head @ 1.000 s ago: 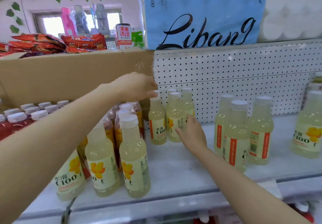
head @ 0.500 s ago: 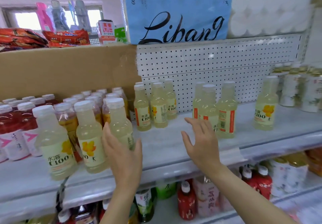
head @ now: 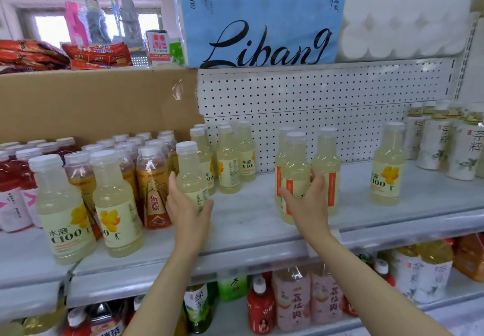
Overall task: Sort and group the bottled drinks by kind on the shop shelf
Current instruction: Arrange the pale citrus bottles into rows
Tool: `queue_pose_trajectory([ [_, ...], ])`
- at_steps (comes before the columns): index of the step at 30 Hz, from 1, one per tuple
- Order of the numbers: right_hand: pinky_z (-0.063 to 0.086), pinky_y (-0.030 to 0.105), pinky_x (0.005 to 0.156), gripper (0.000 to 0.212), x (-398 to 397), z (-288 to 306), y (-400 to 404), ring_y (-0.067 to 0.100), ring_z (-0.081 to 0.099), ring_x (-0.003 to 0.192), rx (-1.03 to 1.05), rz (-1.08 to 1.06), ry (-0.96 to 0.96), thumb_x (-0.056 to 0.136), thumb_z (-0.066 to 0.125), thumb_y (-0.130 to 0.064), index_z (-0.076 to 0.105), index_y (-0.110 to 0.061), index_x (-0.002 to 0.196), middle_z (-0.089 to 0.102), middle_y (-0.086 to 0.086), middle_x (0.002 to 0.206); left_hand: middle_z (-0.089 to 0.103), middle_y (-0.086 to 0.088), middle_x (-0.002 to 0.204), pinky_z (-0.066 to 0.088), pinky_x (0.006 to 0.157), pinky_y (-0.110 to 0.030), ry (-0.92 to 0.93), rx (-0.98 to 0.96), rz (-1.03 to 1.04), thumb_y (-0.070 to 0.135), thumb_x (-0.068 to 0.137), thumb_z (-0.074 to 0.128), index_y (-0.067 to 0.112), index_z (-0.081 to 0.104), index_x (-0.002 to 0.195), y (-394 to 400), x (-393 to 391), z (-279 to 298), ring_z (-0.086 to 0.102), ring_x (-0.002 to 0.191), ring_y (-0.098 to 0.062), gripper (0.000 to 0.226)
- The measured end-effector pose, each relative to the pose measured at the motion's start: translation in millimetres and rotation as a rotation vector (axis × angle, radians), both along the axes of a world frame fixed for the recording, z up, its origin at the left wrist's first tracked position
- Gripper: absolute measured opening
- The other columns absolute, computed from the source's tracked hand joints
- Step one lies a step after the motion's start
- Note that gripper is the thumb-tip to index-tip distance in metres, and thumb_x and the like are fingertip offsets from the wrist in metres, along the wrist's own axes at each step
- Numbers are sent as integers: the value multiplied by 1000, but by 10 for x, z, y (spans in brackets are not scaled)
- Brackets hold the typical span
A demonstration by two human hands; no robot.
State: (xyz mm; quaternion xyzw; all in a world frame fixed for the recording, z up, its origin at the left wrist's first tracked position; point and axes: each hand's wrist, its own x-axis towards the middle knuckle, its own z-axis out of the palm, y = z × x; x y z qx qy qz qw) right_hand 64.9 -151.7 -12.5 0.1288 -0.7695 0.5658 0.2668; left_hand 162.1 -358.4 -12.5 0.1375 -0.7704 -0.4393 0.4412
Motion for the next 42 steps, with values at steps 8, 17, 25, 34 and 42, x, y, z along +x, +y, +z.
queue_pose_trajectory([
  [8,33,28,87,75,-95,0,-31,15,43,107,28,124,-52,75,83,-34,37,-13,129,44,1,121,23,-11,156,21,118,-34,-70,21,-16,4,83,77,17,6,157,-95,-307,40,24,142,-21,103],
  [17,45,30,97,60,-41,45,128,12,56,109,-200,231,54,83,78,-33,43,-16,129,56,-9,115,47,-3,141,37,113,-33,42,-294,-69,13,91,70,14,44,144,595,-806,197,44,133,-18,59],
  [25,44,12,91,53,-7,17,228,1,57,111,-180,256,118,84,77,-28,44,-27,126,59,-11,119,56,0,131,49,99,-30,-335,210,-585,45,56,68,16,34,144,1069,-1432,251,56,121,-18,98],
  [34,37,13,88,63,-205,77,-160,10,50,108,-189,158,51,82,79,-25,39,-11,129,50,-4,118,71,3,99,50,64,-22,-160,399,-430,-4,64,77,25,54,116,770,-846,324,68,94,-15,64],
  [42,45,43,99,59,-1059,156,-802,25,49,116,-12,225,-111,82,77,-25,40,-7,123,43,4,118,74,5,102,53,86,-40,-207,392,-491,11,42,75,39,61,112,496,-193,298,66,103,-21,77],
])
